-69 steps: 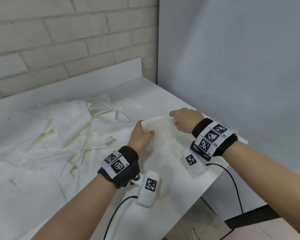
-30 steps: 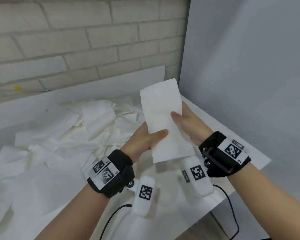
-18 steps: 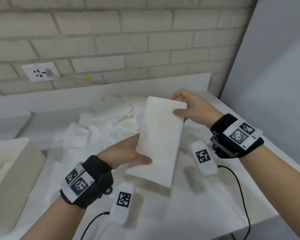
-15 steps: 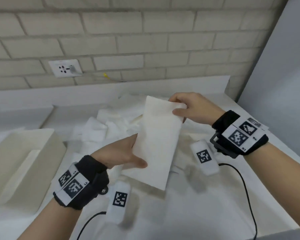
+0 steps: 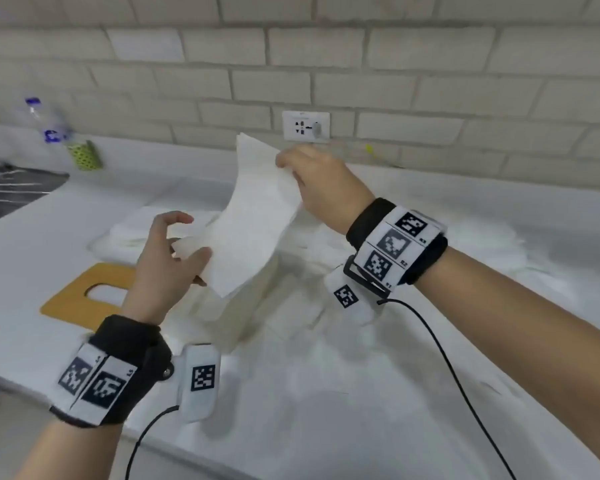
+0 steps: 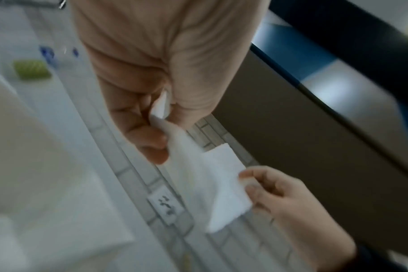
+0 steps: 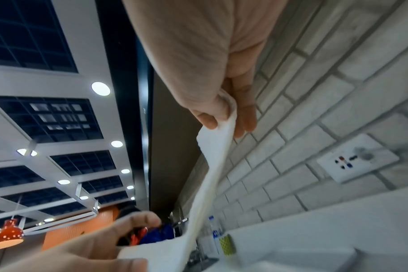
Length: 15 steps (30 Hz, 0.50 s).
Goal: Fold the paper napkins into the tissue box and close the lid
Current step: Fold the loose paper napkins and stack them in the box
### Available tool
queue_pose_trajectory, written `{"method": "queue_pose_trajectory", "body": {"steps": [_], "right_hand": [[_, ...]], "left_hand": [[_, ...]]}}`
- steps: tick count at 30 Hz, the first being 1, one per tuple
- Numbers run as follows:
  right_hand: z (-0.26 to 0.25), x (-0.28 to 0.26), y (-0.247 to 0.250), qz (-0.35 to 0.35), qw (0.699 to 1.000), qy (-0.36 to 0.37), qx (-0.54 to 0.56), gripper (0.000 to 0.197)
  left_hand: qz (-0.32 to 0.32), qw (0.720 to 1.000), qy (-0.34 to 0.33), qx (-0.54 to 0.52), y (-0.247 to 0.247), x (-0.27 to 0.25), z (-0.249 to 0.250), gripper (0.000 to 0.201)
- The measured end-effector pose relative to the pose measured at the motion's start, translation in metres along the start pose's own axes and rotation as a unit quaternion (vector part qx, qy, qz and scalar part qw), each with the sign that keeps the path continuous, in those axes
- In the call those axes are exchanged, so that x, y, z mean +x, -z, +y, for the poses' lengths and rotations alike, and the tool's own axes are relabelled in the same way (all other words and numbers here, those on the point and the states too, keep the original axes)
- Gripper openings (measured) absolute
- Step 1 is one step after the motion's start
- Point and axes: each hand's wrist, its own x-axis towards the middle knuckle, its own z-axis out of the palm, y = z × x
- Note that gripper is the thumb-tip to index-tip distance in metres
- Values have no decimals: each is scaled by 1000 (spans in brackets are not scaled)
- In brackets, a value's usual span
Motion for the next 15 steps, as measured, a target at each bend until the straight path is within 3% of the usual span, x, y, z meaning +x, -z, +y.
{"method": "queue_pose_trajectory", "body": {"steps": [4,7,11,15], "right_hand": [[-2,27,-42,-106,993,-26,-51,44],[3,38,-71,-196,976,-46,-86,46],[7,45,-101,-296,946,-78,-103,43],[7,52,-120,-380,913,-98,-115,35]], "left_hand": [[-10,989,-8,151,13,10,-25,17],[-74,970,15,231,13,21,-42,23],[-146,929,28,340,10,35,-57,29],[-230,866,78,436,4,45,-63,31]]}}
